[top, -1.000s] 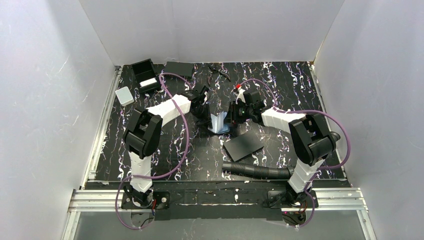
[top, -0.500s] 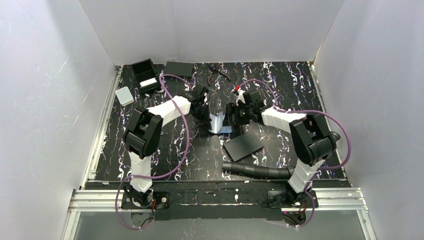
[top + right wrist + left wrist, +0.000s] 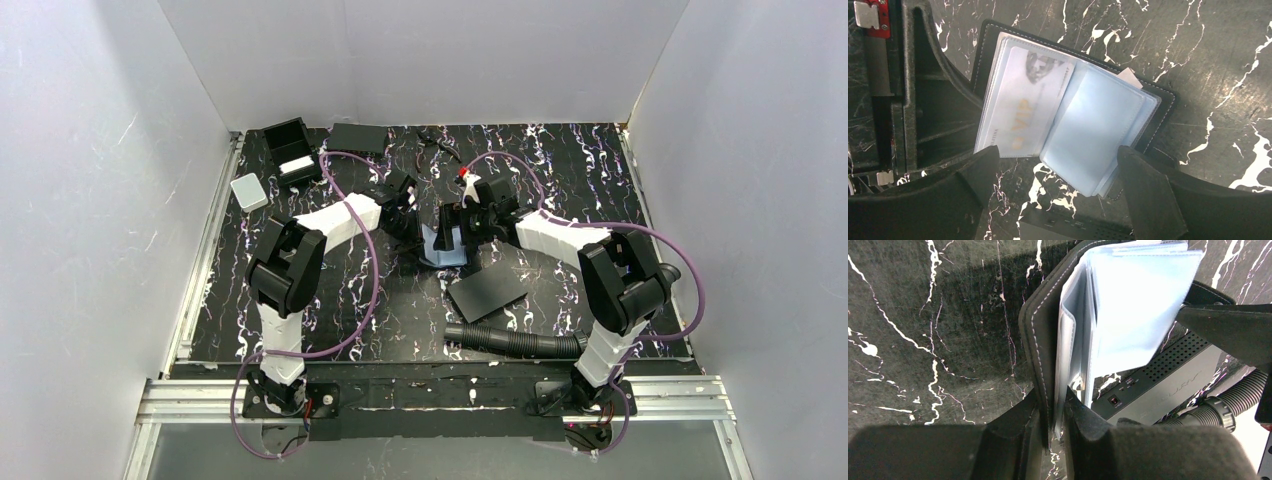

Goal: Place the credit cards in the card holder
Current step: Open the card holder at the center of the board.

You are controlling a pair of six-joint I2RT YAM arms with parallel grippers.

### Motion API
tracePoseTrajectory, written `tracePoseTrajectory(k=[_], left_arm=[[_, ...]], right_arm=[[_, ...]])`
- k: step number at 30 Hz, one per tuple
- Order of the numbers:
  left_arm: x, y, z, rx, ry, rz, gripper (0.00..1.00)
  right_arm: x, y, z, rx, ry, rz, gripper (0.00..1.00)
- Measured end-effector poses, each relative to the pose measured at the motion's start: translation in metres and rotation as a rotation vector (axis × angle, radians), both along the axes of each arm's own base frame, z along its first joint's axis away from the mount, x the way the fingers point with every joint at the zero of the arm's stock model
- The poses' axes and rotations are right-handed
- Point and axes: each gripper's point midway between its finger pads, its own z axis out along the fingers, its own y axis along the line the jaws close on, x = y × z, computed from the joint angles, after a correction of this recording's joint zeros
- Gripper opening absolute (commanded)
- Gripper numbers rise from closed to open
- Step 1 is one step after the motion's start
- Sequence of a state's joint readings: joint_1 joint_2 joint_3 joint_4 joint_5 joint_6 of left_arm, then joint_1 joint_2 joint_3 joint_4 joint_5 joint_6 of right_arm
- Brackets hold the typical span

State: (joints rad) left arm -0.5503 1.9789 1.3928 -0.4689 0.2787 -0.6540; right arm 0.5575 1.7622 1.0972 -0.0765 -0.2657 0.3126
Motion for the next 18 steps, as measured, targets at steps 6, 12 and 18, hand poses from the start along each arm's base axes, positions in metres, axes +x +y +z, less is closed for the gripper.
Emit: tracePoseTrajectory(k=[6,12,18], left_arm=[[0.001,0.002,0.0,-0.001,0.002,0.005,0.16],[0.001,0.004,-0.002,-0.001,0.008,0.009,0.16],[0.0,0.005,-0.002,-0.006,0.009,0.007,0.11]], right_arm=[[0.0,-0.001,-0.001,-0.005,0.005,-0.009,0.93],[-0.003,-0.004,0.011,0.0,0.012,-0.029,0.87],[0.001,0.0,0.03,0.038,-0.011,-0.042,0.89]])
